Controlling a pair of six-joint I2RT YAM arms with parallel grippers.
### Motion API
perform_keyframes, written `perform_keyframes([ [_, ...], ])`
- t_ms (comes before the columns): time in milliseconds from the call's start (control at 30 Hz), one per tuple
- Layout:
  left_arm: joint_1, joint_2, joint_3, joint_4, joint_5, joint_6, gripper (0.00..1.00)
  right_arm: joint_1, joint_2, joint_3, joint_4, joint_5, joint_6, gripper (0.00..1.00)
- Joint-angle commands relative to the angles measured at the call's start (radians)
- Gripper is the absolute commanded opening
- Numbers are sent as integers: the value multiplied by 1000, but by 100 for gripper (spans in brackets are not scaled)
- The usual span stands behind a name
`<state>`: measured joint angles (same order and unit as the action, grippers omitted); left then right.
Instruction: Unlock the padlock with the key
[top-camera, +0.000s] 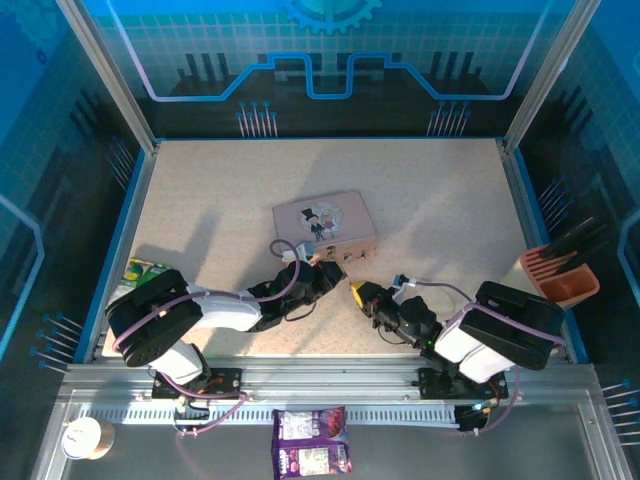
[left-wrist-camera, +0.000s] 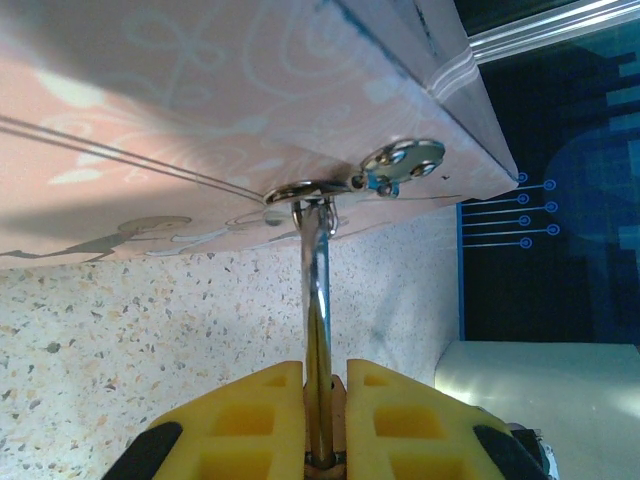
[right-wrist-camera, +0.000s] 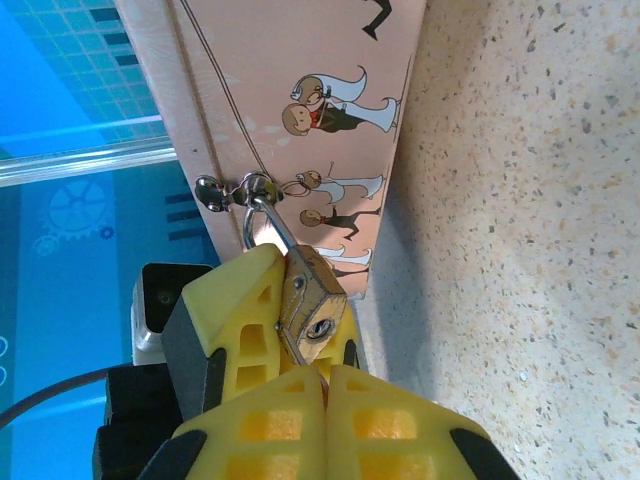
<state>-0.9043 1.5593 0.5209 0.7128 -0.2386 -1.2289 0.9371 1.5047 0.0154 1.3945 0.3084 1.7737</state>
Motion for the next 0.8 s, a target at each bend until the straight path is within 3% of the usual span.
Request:
perform_keyframes([
  [0, -11, 5, 33, 129, 2, 4, 0, 16, -12, 18, -23, 50, -4, 0],
  [767, -20, 6, 40, 140, 4, -13, 0, 46, -21, 15, -80, 92, 24, 0],
])
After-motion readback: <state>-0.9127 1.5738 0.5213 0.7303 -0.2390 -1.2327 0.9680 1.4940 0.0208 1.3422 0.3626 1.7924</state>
